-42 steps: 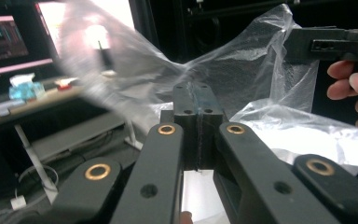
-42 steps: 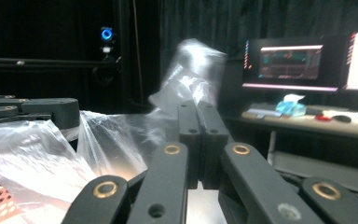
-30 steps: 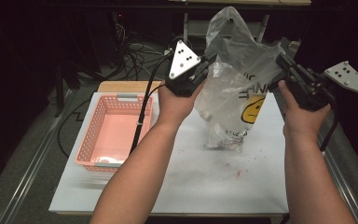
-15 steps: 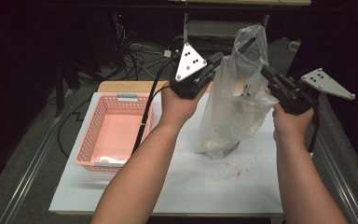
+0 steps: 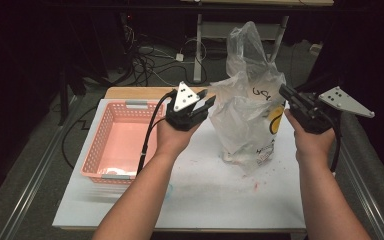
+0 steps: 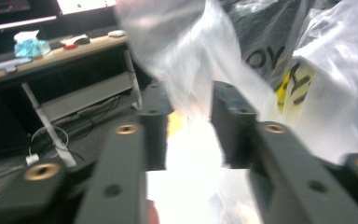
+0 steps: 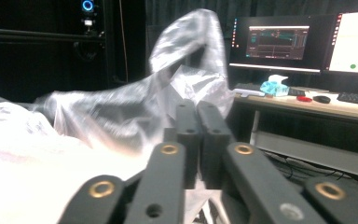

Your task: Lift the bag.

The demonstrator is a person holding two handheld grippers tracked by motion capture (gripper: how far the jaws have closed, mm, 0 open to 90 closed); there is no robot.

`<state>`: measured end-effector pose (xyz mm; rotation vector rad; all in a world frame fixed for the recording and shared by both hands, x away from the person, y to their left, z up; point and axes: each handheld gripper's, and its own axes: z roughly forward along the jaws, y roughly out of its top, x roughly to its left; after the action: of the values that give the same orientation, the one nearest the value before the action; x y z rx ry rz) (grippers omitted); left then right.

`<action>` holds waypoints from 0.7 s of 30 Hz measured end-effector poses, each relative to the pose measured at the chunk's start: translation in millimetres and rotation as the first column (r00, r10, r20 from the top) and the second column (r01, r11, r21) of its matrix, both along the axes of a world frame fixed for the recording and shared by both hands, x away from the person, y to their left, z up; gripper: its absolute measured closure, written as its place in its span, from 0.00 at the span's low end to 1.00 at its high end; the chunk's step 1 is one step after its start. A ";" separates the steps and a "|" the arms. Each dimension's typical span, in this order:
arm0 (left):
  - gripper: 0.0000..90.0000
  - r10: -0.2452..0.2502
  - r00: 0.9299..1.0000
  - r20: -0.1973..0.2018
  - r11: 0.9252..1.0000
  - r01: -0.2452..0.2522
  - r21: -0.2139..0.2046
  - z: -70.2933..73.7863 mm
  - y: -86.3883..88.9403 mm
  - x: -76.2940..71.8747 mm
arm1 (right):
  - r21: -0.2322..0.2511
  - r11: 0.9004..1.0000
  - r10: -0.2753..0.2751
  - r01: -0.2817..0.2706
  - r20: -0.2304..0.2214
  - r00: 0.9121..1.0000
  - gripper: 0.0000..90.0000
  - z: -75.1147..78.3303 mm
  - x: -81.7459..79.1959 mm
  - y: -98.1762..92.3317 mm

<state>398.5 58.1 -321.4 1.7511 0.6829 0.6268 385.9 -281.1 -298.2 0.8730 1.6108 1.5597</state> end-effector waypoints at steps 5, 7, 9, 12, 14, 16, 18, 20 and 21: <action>0.49 -0.009 0.999 -0.049 1.000 0.007 -0.030 -14.6 13.5 -18.4 | 0.003 1.000 0.027 -0.027 0.010 1.000 0.73 -3.2 -17.2 -3.6; 0.43 -0.022 0.997 -0.072 0.999 0.020 -0.025 -22.9 14.6 -26.2 | -0.002 0.999 0.040 -0.040 0.019 0.999 0.67 -4.2 -25.6 -5.2; 0.41 -0.031 0.995 -0.091 0.999 0.030 -0.014 -32.2 14.7 -33.7 | -0.013 0.999 0.048 -0.048 0.021 0.999 0.62 -5.8 -35.0 -6.4; 0.36 -0.053 0.990 -0.133 0.998 0.048 -0.041 -47.1 15.9 -42.1 | -0.016 0.998 0.060 -0.059 0.030 0.998 0.54 -9.4 -49.1 -10.2; 0.33 -0.070 0.984 -0.161 0.997 0.066 -0.035 -56.8 14.8 -45.7 | -0.020 0.998 0.067 -0.066 0.024 0.997 0.48 -13.5 -56.6 -12.1; 0.31 -0.086 0.981 -0.176 0.996 0.084 -0.021 -65.0 13.8 -48.5 | -0.029 0.997 0.077 -0.076 0.024 0.997 0.42 -18.4 -63.2 -14.2; 0.26 -0.090 0.976 -0.196 0.996 0.087 -0.023 -72.7 12.9 -51.2 | -0.021 0.997 0.079 -0.079 0.025 0.997 0.37 -23.0 -71.6 -15.8; 0.23 -0.100 0.972 -0.214 0.995 0.100 -0.014 -80.5 10.3 -54.4 | -0.014 0.996 0.088 -0.087 0.017 0.996 0.32 -27.4 -79.8 -17.0; 0.20 -0.102 0.971 -0.218 0.995 0.103 -0.005 -84.1 8.6 -56.4 | -0.024 0.996 0.089 -0.088 0.019 0.996 0.30 -29.7 -83.2 -18.0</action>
<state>342.1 66.7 -405.5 1.8659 0.7352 0.3690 302.7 -299.1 -327.9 0.7803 1.6702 1.6020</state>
